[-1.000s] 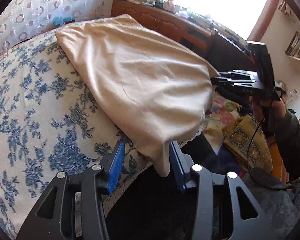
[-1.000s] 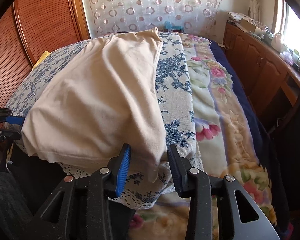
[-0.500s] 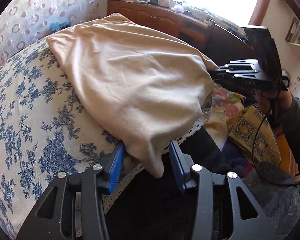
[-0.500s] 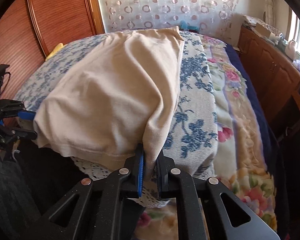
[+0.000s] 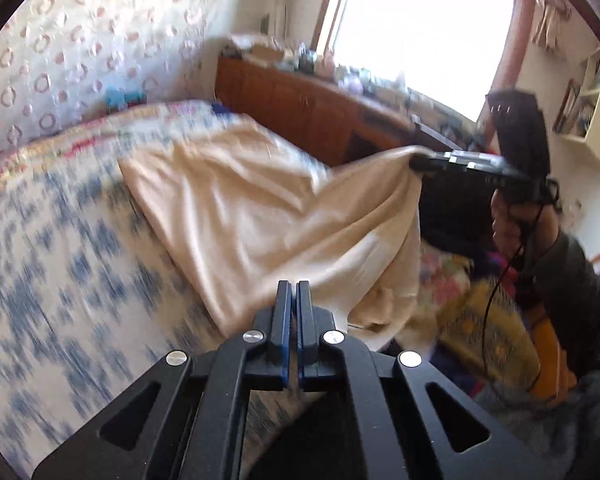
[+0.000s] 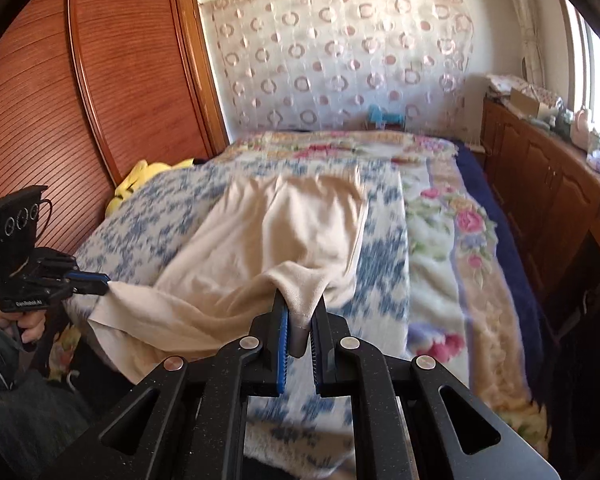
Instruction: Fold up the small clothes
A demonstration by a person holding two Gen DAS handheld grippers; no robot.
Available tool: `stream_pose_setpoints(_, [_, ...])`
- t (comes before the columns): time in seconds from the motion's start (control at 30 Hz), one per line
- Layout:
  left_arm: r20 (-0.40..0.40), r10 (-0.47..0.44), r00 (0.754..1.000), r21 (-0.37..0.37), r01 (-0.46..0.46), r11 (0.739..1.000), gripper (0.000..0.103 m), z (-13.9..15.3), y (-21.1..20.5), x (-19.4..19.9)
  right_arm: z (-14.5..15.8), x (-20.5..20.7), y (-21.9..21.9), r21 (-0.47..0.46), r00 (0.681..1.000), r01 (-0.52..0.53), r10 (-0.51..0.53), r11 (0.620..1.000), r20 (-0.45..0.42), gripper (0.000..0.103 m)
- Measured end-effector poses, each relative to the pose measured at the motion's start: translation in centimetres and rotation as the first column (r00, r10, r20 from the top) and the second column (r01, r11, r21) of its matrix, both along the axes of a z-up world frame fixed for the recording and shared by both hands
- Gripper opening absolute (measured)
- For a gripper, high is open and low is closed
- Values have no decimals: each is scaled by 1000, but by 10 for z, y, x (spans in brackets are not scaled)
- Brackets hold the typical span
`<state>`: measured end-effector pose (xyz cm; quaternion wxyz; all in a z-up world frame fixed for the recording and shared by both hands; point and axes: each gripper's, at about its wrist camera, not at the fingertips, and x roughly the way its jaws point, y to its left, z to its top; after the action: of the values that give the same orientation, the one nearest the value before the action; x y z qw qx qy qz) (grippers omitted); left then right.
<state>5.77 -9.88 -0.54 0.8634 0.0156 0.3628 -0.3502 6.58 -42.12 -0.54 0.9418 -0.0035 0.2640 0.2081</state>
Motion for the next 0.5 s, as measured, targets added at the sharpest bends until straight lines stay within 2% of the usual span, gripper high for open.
stream_pose_setpoints(0.1, [34, 23, 999, -30, -22, 999, 3, 20, 3, 36, 14, 30, 6, -13, 1000, 3, -3, 1000, 25, 9])
stream_pose_setpoints(0.2, [45, 56, 997, -26, -55, 998, 3, 24, 8, 79, 23, 70, 18, -30, 999, 7, -6, 1000, 35, 9])
stream_pose_setpoints(0.33, [31, 105, 994, -14, -104, 994, 3, 15, 17, 124, 18, 128, 36, -14, 1000, 12, -12, 1000, -7, 9])
stream_pose_setpoints(0.5, [0, 143, 990, 11, -143, 990, 3, -3, 24, 159, 12, 188, 63, -39, 997, -50, 48, 998, -63, 9])
